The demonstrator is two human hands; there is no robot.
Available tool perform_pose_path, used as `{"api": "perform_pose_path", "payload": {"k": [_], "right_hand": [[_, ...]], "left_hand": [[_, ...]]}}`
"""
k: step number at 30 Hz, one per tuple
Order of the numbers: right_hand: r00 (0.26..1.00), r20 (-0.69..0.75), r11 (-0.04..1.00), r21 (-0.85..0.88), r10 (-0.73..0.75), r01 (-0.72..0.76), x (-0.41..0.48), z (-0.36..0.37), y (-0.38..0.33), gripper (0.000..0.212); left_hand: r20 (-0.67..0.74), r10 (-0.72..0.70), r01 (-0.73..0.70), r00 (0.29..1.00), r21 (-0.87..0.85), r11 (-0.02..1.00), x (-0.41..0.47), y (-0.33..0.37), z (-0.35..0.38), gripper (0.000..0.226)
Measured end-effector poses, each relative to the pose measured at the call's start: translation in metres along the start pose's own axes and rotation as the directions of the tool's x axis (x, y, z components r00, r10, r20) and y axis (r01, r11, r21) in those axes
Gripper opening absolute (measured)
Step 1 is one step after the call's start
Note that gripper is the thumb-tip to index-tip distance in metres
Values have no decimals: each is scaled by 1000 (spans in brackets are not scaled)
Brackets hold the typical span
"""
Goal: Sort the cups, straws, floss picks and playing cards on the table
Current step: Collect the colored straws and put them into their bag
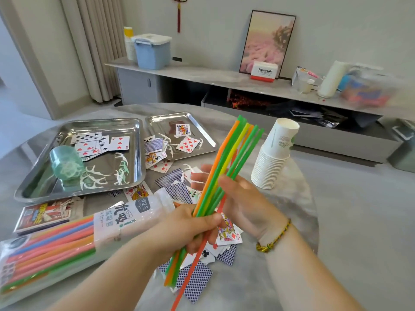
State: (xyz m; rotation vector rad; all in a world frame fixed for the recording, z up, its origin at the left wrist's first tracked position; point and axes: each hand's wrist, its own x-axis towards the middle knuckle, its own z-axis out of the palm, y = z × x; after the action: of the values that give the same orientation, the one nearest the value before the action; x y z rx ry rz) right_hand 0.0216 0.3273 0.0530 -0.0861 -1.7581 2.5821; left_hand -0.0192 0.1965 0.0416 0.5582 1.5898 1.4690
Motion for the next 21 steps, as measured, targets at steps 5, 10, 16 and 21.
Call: {"api": "perform_pose_path", "payload": {"k": [5, 10, 16, 21], "right_hand": [[997, -43, 992, -110, -69, 64, -1, 10, -4, 18], [941, -82, 923, -237, -329, 302, 12, 23, -15, 20], [920, -79, 893, -283, -385, 350, 18, 16, -14, 18], [953, -88, 914, -321, -291, 250, 19, 9, 5, 5]], "left_hand": [[42, 42, -47, 998, 145, 988, 11, -7, 6, 17], [4, 119, -116, 993, 287, 951, 24, 0, 7, 22], [-61, 241, -193, 969, 425, 884, 38, 1, -1, 19], [-135, 165, -91, 977, 439, 894, 43, -26, -3, 24]]}}
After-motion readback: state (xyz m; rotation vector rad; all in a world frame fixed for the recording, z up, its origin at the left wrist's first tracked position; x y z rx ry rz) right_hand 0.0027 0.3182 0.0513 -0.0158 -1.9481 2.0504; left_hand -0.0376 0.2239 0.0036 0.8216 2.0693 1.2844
